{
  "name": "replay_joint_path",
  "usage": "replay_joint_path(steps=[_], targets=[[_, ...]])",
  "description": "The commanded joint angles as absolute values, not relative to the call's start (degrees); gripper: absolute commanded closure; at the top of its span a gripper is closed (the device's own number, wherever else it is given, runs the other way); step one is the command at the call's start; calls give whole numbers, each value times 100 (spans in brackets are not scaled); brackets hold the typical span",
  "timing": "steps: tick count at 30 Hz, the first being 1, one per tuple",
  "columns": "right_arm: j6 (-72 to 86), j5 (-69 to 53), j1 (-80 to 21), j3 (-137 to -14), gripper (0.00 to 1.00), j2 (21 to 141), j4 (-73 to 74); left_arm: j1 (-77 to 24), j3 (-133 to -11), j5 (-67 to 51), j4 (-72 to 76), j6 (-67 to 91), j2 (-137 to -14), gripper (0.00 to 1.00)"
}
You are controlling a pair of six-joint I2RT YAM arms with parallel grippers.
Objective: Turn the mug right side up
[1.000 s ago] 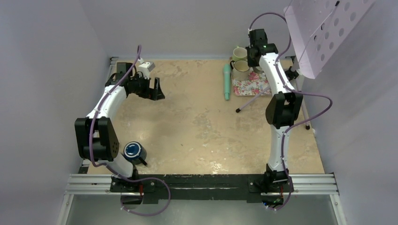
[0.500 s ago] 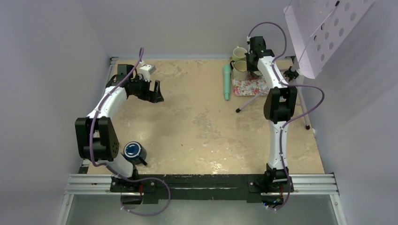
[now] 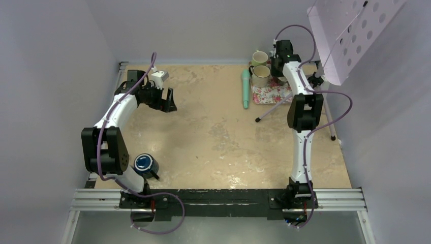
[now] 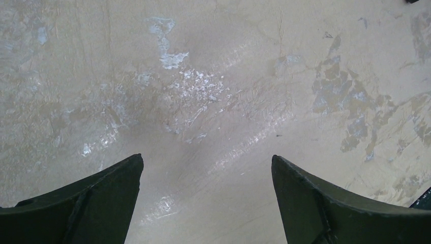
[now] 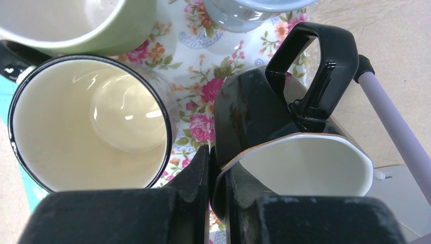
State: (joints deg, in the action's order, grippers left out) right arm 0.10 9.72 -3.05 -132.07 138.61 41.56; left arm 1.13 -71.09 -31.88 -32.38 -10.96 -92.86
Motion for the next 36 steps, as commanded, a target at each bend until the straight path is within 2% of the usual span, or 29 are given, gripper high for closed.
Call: replay_joint_path(steps=[1, 14, 25, 26, 31, 36], targets=[[806, 1439, -164, -13605, 100, 13741, 3848, 158, -7229, -3179, -3243, -1220, -9255, 1], [2528, 458, -55, -13516, 100, 13697, 3621, 158, -7189, -3164, -3231, -1248, -9252, 0], [2693, 882, -58, -12898, 100, 13174, 3531, 158, -7189, -3213, -3205, -1233, -9268, 0], [2687, 874, -60, -12906, 97, 13170, 3555, 158, -7183, -3223, -3207, -1238, -9264, 1], [2603, 625, -49, -12958, 69, 13277, 3416, 158, -7185, -3221, -3206, -1239, -9273, 1], [2578, 473, -26, -13212, 55, 13539, 3400, 159, -7152, -3217, -3219, -1300, -9225, 1]])
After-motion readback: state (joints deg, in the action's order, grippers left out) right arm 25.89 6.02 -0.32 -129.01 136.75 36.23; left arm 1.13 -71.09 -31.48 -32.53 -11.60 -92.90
